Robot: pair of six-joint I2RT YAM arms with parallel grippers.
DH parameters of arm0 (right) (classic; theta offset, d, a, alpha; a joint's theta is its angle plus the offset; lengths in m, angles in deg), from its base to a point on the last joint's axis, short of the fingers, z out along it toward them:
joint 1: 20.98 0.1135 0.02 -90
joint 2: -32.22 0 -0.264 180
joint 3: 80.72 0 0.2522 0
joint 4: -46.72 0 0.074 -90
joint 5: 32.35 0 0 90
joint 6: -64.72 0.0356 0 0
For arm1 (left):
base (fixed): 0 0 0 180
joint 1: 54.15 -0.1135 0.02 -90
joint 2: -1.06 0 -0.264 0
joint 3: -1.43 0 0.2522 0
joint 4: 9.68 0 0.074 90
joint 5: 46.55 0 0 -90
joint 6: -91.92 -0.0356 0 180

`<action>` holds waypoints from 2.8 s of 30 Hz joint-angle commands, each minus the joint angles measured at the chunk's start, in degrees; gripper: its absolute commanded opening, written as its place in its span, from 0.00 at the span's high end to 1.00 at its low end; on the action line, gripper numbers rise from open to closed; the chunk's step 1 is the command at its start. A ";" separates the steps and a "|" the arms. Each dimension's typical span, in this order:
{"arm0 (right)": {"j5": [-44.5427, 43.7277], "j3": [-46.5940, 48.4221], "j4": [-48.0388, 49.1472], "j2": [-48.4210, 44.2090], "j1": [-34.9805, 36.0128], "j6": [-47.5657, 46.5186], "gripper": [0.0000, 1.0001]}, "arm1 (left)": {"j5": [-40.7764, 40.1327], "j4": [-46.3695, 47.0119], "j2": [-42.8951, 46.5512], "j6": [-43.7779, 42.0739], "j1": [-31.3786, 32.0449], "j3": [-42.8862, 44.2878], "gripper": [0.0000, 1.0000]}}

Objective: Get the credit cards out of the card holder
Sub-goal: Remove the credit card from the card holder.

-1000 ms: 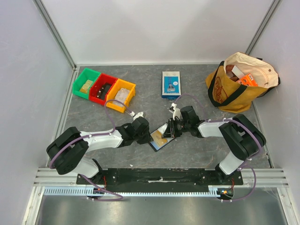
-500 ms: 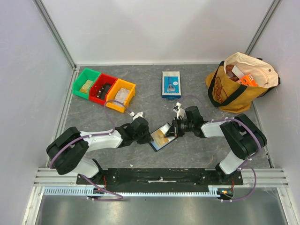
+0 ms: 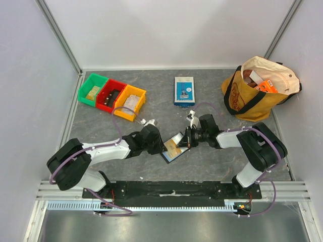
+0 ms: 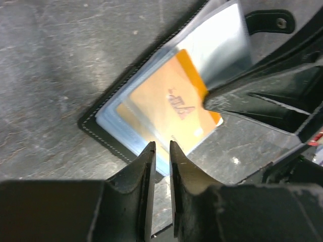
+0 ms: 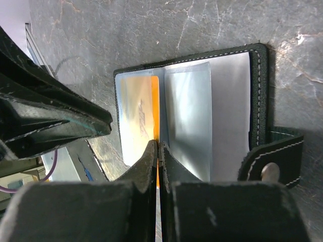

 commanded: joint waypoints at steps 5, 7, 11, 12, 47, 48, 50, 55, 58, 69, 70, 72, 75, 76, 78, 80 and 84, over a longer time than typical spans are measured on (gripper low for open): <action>-1.51 -0.51 0.67 -0.32 0.91 -0.35 0.99 | 4.13 2.31 -4.06 -2.57 0.10 4.39 0.76; -2.12 -0.07 -0.47 -0.50 0.99 -0.96 0.95 | 4.40 2.31 -5.20 -2.31 0.10 4.13 0.77; -2.74 0.81 -1.62 -0.68 0.91 -1.14 0.84 | 3.79 1.43 -5.82 -0.38 0.10 2.64 0.81; -2.83 1.07 -1.88 -0.76 0.73 -1.23 0.82 | 3.70 1.34 -5.74 -0.11 0.10 2.11 0.82; -0.89 2.13 -1.44 -0.58 -2.25 -0.96 1.00 | 3.00 1.25 -3.45 0.77 0.01 -2.02 0.83; -1.59 2.04 -1.88 -1.02 -2.61 -1.14 1.00 | 3.00 1.25 -3.45 0.77 0.01 -2.02 0.83; -2.48 1.69 -2.41 -1.64 -2.87 -1.58 1.00 | 2.99 1.25 -3.36 0.86 0.10 -2.11 0.83; -2.40 1.60 -3.11 -1.56 -2.87 -2.20 0.96 | 2.91 1.25 -3.19 0.68 0.01 -2.20 0.84; -0.81 2.22 -2.58 -0.42 -2.61 -1.93 0.82 | 3.00 1.16 -3.27 0.59 0.01 -2.02 0.84; -0.37 4.24 -4.43 3.36 -0.94 -3.95 0.70 | 3.26 1.69 -3.54 0.24 0.01 -2.11 0.84; -0.20 4.33 -4.43 3.54 -0.85 -4.04 0.71 | 3.26 1.69 -3.54 0.33 0.10 -2.02 0.84; -0.11 4.33 -4.52 3.54 -0.76 -4.13 0.77 | 3.26 1.78 -3.54 0.33 0.01 -2.20 0.84; -0.28 4.50 -5.39 2.75 -0.85 -4.83 0.91 | 3.17 1.78 -3.36 0.33 -0.08 -2.20 0.84; -1.41 4.59 -6.01 2.06 -0.94 -4.92 0.99 | 3.17 1.78 -3.27 0.24 0.01 -2.20 0.84; -3.26 4.33 -6.54 0.48 -1.99 -4.66 1.00 | 3.17 1.69 -3.27 0.15 -0.08 -2.20 0.84; -4.14 3.98 -6.72 -1.54 -3.30 -4.05 1.00 | 3.26 1.69 -3.19 0.15 -0.08 -2.20 0.84; -7.30 3.98 -8.64 -6.99 -4.19 -3.78 1.00 | 3.08 1.78 -2.75 0.15 -0.07 -2.46 0.84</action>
